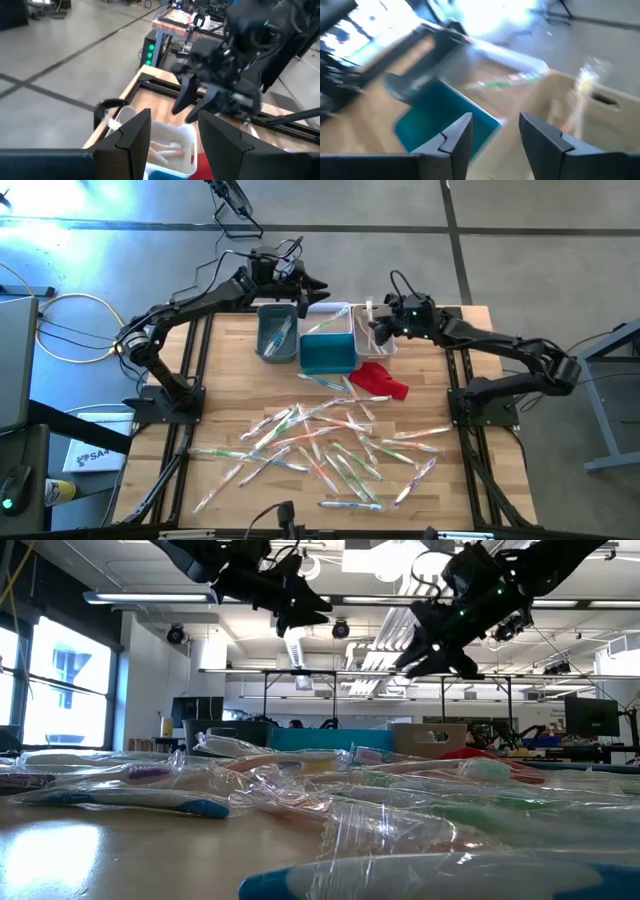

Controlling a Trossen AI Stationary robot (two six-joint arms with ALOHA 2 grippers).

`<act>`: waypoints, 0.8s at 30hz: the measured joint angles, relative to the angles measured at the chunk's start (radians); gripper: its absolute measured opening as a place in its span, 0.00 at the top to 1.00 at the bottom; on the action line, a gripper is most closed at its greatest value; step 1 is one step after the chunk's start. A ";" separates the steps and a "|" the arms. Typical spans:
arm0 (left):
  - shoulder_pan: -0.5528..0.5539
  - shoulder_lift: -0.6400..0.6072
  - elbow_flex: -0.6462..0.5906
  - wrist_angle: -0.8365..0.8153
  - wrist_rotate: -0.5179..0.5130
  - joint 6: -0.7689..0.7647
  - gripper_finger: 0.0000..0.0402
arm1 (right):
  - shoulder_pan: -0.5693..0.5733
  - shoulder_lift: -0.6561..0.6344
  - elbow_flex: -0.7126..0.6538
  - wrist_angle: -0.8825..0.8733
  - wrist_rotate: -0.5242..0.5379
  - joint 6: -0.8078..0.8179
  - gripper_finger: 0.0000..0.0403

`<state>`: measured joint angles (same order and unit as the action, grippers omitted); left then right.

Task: Pick & Place Toothbrushes
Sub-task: Put the blue toothbrush into the gray bin

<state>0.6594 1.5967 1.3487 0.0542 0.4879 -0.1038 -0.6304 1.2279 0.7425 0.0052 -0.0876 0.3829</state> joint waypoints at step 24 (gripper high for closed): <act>-0.014 0.000 0.000 0.006 -0.008 -0.146 0.60 | 0.000 -0.047 0.000 0.156 -0.075 -0.085 0.68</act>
<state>0.6459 1.5970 1.3487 0.0599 0.4799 -0.2497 -0.6302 1.1812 0.7425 0.1616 -0.1623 0.2977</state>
